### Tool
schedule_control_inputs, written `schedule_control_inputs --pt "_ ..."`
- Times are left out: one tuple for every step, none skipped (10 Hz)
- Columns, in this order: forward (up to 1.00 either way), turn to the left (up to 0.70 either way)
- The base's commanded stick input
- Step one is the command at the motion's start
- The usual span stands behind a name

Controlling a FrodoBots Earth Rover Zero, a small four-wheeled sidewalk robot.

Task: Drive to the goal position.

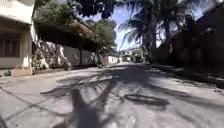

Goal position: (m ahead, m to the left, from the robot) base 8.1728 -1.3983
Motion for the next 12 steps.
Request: schedule_control_inputs --pt "1.00 -0.23" --pt "1.00 -0.23" --pt "1.00 -0.23" --pt "1.00 -0.23" --pt "1.00 -0.23" --pt "1.00 -0.23" --pt "1.00 -0.23" --pt "1.00 -0.23" --pt "1.00 -0.23" --pt "1.00 -0.23" --pt "1.00 -0.23" --pt "1.00 -0.23"
